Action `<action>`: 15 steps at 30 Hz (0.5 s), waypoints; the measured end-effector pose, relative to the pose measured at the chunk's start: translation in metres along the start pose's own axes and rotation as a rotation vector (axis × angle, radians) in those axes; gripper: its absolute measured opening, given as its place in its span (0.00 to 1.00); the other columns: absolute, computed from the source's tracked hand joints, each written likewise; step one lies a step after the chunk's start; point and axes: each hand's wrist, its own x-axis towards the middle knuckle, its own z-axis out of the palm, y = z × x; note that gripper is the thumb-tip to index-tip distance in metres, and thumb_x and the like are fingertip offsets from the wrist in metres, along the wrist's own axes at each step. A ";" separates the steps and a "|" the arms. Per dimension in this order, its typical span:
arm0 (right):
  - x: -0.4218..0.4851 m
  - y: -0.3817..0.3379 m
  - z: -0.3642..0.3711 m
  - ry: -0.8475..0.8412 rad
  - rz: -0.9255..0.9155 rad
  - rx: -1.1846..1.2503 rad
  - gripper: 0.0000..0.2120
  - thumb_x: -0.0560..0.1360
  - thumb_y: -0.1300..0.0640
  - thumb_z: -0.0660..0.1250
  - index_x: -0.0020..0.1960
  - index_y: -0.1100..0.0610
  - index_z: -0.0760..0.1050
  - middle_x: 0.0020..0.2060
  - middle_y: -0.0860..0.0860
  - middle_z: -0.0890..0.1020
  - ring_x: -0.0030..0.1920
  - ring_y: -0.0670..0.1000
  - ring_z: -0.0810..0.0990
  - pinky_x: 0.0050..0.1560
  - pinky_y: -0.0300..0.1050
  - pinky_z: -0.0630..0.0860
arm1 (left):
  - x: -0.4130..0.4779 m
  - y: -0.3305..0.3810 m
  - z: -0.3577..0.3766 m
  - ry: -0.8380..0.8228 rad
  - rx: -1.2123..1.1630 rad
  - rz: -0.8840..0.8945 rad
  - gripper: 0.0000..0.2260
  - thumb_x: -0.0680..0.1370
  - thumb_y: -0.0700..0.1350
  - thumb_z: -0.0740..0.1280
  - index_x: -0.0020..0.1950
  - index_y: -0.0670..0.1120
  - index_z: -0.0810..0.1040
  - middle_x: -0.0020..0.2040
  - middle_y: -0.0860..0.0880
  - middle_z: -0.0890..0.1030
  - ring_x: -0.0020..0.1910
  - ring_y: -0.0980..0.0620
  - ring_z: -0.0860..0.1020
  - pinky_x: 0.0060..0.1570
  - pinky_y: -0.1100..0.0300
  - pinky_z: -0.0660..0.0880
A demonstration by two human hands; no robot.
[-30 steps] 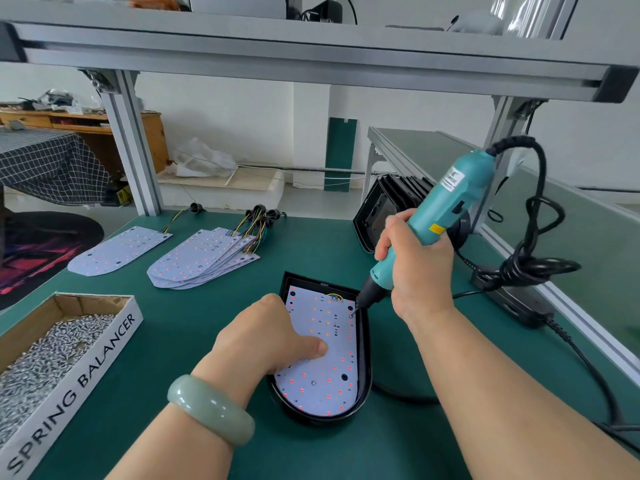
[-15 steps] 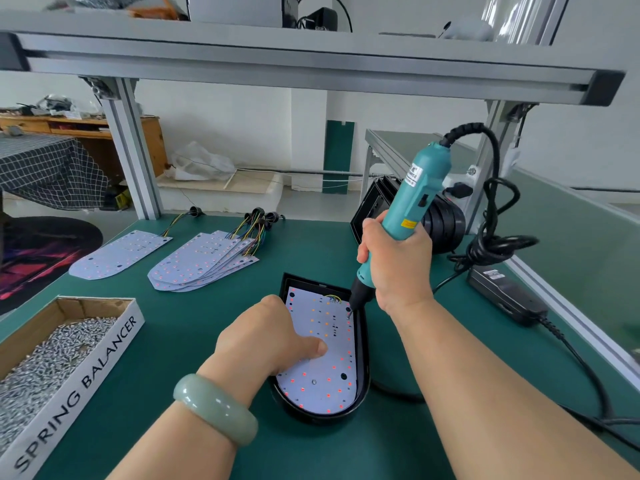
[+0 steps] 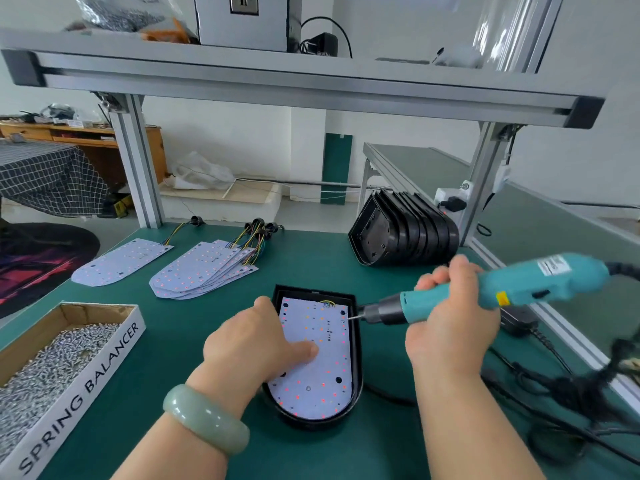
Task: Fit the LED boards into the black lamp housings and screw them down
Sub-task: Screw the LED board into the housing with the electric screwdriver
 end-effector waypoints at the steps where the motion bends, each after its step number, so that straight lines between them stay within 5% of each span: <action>1: -0.002 0.001 -0.005 0.027 0.033 0.021 0.09 0.76 0.59 0.65 0.39 0.52 0.68 0.27 0.46 0.72 0.29 0.48 0.71 0.41 0.46 0.70 | -0.001 -0.005 -0.005 0.031 -0.003 0.008 0.28 0.68 0.66 0.69 0.58 0.49 0.70 0.55 0.51 0.79 0.55 0.47 0.77 0.49 0.56 0.74; 4: -0.007 0.005 -0.013 0.056 0.102 0.037 0.09 0.77 0.57 0.65 0.40 0.53 0.68 0.29 0.47 0.71 0.29 0.49 0.71 0.41 0.45 0.70 | -0.001 -0.025 -0.030 0.124 -0.034 0.001 0.18 0.75 0.59 0.66 0.60 0.51 0.76 0.59 0.48 0.80 0.56 0.46 0.77 0.54 0.57 0.74; 8: -0.010 0.002 -0.014 0.046 0.141 0.086 0.08 0.78 0.54 0.65 0.42 0.53 0.69 0.30 0.46 0.72 0.30 0.48 0.72 0.38 0.42 0.72 | 0.004 -0.079 -0.067 0.245 -0.056 -0.107 0.09 0.78 0.48 0.65 0.41 0.47 0.81 0.43 0.45 0.81 0.39 0.46 0.76 0.40 0.57 0.72; 10: -0.010 0.000 -0.013 0.061 0.171 0.123 0.08 0.78 0.53 0.66 0.44 0.54 0.69 0.30 0.46 0.73 0.30 0.48 0.73 0.38 0.41 0.72 | 0.004 -0.108 -0.079 0.243 0.002 -0.187 0.11 0.78 0.43 0.65 0.35 0.50 0.77 0.41 0.44 0.81 0.37 0.46 0.74 0.42 0.53 0.76; 13: -0.011 -0.002 -0.012 0.064 0.181 0.133 0.08 0.78 0.52 0.66 0.44 0.54 0.68 0.30 0.47 0.73 0.30 0.48 0.73 0.38 0.41 0.73 | 0.013 -0.140 -0.077 0.179 0.078 -0.247 0.08 0.77 0.40 0.66 0.44 0.44 0.85 0.46 0.42 0.83 0.47 0.43 0.79 0.53 0.51 0.77; 15: -0.012 -0.002 -0.012 0.061 0.173 0.122 0.08 0.78 0.53 0.65 0.44 0.54 0.68 0.30 0.47 0.73 0.30 0.48 0.72 0.38 0.41 0.72 | 0.015 -0.146 -0.070 0.004 0.160 -0.285 0.10 0.78 0.41 0.64 0.54 0.46 0.84 0.51 0.47 0.83 0.53 0.48 0.80 0.55 0.58 0.75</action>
